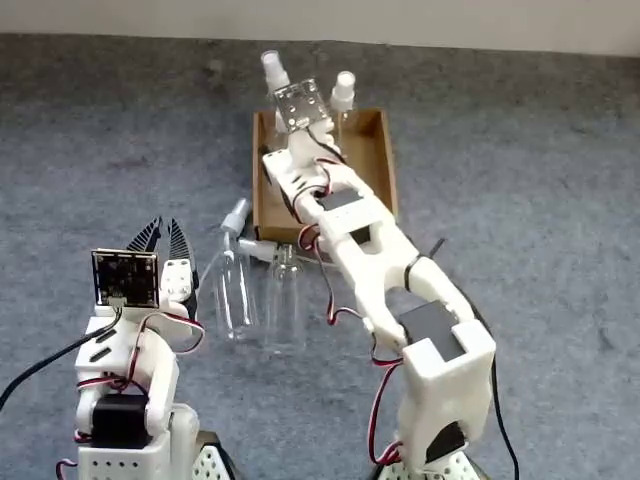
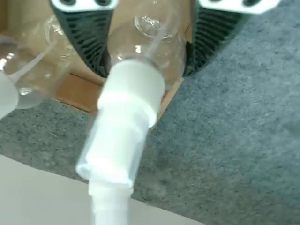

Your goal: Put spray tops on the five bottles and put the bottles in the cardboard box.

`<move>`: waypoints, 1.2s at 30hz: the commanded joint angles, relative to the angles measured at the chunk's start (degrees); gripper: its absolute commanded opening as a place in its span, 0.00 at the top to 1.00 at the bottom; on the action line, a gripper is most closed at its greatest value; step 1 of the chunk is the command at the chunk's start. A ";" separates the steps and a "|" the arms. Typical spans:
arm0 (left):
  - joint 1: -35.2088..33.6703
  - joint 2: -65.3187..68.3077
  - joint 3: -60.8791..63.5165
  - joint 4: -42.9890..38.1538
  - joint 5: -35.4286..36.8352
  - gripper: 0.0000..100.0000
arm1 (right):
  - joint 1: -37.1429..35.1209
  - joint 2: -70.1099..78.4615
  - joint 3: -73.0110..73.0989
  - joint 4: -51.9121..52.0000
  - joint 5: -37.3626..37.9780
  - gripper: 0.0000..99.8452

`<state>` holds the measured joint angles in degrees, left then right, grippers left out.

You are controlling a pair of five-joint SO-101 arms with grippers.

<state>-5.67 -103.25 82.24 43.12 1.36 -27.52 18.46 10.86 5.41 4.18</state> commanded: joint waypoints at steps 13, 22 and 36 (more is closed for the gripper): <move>-0.48 -0.04 0.13 -1.32 0.09 1.00 | -1.54 -1.10 -3.65 -0.92 0.70 0.85; -0.48 -0.04 0.31 -1.32 0.00 1.00 | -1.45 -1.19 -4.09 3.82 0.70 0.76; -0.48 -0.04 0.31 -1.32 0.00 1.00 | -1.36 -1.19 -9.54 8.40 0.62 0.71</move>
<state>-5.67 -103.25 82.86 43.12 1.36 -28.57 18.55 7.43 10.77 4.26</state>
